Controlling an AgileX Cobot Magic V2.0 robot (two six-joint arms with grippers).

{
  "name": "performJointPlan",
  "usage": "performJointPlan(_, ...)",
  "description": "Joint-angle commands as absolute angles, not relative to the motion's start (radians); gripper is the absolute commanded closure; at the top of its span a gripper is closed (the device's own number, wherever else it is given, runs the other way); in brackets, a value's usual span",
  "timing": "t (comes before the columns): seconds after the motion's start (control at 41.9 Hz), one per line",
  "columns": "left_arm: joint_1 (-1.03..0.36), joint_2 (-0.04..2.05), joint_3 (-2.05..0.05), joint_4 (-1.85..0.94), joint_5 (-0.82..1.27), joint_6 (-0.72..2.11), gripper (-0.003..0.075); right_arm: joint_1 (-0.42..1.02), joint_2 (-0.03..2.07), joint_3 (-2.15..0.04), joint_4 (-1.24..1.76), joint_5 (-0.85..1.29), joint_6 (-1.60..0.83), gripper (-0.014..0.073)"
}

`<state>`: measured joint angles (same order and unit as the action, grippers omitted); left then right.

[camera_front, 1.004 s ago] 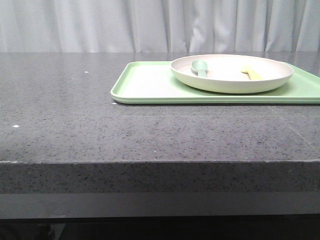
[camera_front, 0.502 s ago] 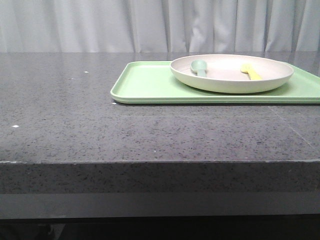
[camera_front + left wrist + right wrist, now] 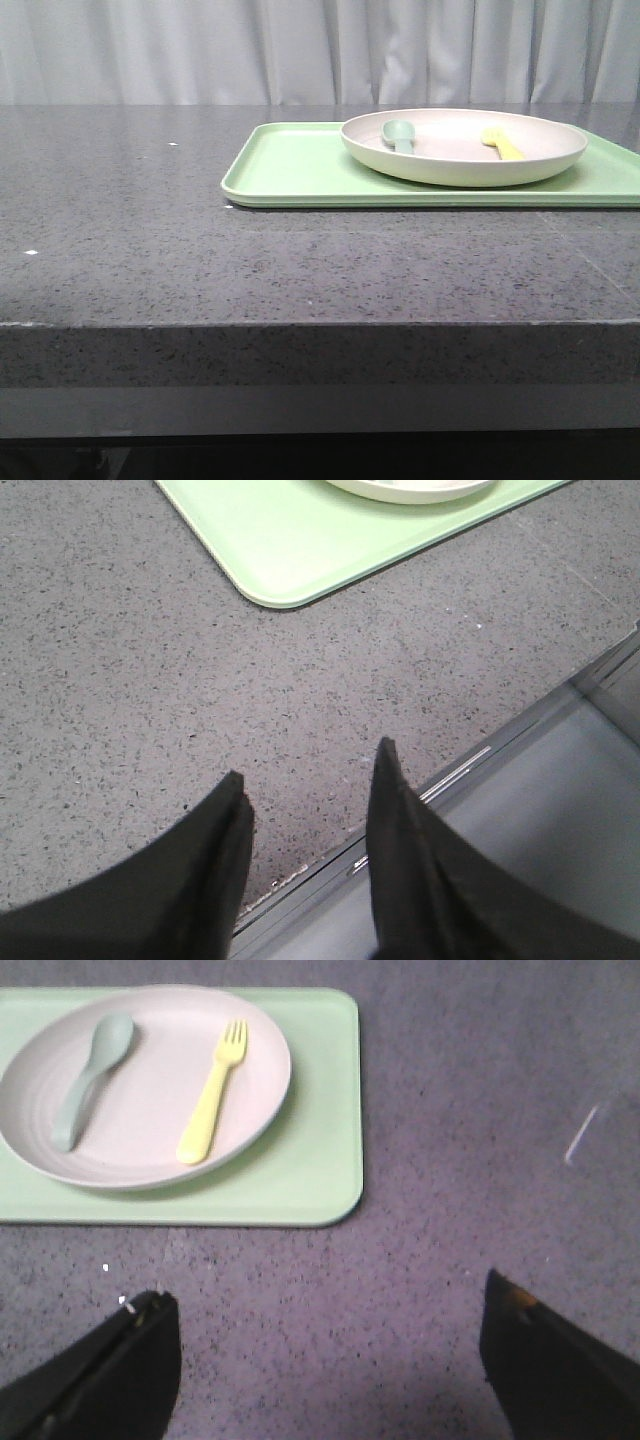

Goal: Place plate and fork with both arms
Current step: 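Raise the left gripper away from the plate, then lower the right gripper over the yellow fork on the plate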

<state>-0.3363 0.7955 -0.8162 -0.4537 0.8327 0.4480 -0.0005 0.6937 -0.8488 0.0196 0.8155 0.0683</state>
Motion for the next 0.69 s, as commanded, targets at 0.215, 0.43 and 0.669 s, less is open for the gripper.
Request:
performJointPlan(0.215,-0.330,0.796,-0.841,-0.481,0.768,0.451,0.0437,-0.006,1.012,-1.106,0.148,0.939,-0.023,-0.0037)
performJointPlan(0.43,-0.330,0.796,-0.841,-0.481,0.768,0.451,0.0437,-0.006,1.197,-1.224,0.225,0.941,-0.069,-0.0037)
performJointPlan(0.669,-0.330,0.796,-0.841,-0.481,0.768,0.451,0.0437,-0.004,1.353,-1.340,0.228,0.947,-0.069,-0.0037)
